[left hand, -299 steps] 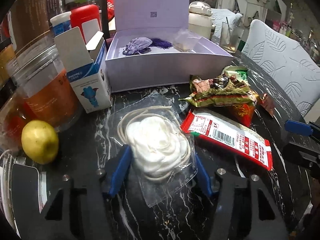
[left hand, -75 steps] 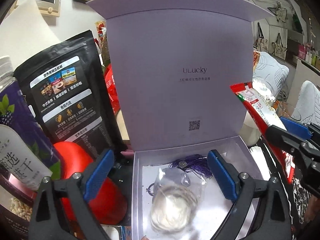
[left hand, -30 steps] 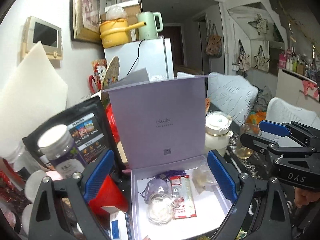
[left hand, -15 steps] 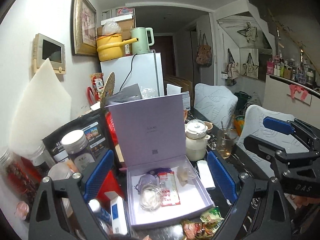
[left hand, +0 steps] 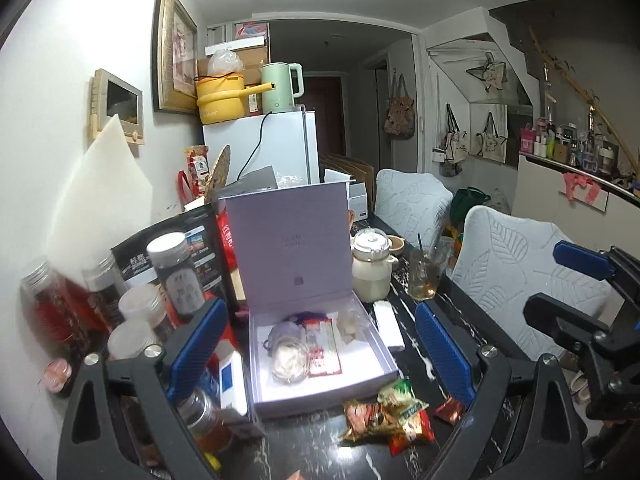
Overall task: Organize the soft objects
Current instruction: 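Withdraw both open tools from the lavender box toward the snack pile, then grasp the cereal snack bag with the left tool while the right grasps the maroon packet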
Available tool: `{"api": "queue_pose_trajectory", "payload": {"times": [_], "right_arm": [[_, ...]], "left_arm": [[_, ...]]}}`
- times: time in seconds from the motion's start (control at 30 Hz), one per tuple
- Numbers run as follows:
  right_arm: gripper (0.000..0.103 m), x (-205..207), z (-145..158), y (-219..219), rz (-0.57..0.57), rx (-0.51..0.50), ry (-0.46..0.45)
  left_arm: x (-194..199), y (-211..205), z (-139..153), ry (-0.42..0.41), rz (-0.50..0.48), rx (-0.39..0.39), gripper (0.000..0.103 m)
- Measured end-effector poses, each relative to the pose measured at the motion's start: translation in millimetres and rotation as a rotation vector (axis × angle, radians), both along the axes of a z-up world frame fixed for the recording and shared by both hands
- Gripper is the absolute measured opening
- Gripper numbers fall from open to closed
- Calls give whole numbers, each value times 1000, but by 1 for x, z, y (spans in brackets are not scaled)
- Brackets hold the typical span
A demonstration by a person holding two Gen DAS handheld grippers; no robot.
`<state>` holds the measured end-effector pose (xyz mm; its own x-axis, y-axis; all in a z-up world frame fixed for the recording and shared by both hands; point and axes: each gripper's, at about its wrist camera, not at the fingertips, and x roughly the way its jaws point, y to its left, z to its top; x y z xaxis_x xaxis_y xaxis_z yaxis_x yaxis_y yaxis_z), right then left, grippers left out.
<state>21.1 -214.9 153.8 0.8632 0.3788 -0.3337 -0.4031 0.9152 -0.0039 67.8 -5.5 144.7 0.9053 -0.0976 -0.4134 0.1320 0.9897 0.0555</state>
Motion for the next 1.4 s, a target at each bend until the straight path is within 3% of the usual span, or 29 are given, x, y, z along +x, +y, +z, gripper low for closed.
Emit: {"api": "queue_pose_trajectory", "payload": {"times": [0.33, 0.73, 0.97, 1.4], "right_arm": [[83, -58, -21, 4, 12, -11, 18], [83, -83, -75, -3, -5, 21, 127], [83, -87, -101, -12, -34, 54, 192], [83, -75, -158, -34, -102, 70, 312]], "left_arm": [[-47, -1, -21, 25, -11, -7, 96], [-80, -15, -60, 83, -50, 37, 96], [-82, -22, -79, 108, -86, 27, 96], [-46, -39, -134, 251, -128, 11, 96]]}}
